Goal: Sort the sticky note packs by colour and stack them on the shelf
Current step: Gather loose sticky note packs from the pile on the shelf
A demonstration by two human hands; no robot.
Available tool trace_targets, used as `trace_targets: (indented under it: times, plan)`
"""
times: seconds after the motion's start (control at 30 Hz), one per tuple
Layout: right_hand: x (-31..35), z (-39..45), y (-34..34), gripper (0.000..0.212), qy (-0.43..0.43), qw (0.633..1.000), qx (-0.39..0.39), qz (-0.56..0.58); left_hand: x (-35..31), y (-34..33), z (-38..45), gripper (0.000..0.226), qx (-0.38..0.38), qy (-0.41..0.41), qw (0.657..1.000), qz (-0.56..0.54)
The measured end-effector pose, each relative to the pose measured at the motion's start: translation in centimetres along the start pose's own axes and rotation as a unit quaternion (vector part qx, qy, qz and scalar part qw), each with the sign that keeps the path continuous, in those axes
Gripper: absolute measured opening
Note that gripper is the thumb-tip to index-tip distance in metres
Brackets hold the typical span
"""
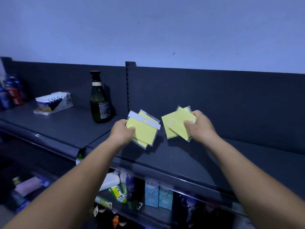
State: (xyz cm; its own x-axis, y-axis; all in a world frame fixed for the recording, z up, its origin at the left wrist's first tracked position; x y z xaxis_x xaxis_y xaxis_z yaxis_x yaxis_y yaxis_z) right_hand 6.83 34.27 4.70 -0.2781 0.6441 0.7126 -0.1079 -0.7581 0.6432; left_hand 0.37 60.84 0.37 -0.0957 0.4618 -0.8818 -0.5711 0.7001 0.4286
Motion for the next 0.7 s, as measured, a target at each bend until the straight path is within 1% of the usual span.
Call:
trace_targets:
  times: [0.07, 0.17, 0.27, 0.4, 0.47, 0.7]
  plan:
    - [0.9, 1.3, -1.6, 0.027, 0.008, 1.0, 0.001, -0.003, 1.0, 0.8, 1.3, 0.01, -0.012, 0.008, 1.0, 0.006]
    - [1.6, 3.6, -3.6, 0.025, 0.015, 1.0, -0.005, -0.001, 2.5, 1.4, 3.5, 0.014, -0.024, 0.022, 0.999, 0.016]
    - [1.7, 6.4, -5.3, 0.025, 0.018, 1.0, -0.005, 0.002, 3.7, 1.0, 6.2, 0.014, -0.021, 0.037, 0.999, 0.031]
    - [1.8, 10.0, -7.6, 0.028, 0.023, 1.0, 0.003, 0.006, 5.0, 0.1, 10.1, 0.023, -0.034, 0.062, 0.997, 0.036]
    - [1.8, 11.4, -8.7, 0.027, 0.026, 1.0, 0.008, 0.01, 5.7, -0.6, 11.7, 0.022, -0.036, 0.066, 0.996, 0.039]
    - [0.4, 13.8, -12.5, 0.028, -0.018, 0.998, 0.046, 0.031, 7.4, -4.0, 16.4, 0.019, -0.015, 0.078, 0.994, 0.07]
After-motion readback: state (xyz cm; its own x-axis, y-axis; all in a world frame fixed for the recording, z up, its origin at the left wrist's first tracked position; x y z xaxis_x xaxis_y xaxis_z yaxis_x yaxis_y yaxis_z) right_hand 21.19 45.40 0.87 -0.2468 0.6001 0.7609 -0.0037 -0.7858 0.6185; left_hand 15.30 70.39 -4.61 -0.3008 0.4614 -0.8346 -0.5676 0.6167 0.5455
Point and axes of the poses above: each hand's wrist, its own z-axis towards the middle knuckle, its own y-axis out of the back of the hand, x = y × z, the point moved 9 cm from there along z, towards the middle knuckle, and after that the axes turned 3 degrees about -x, right-handed, at the moved point
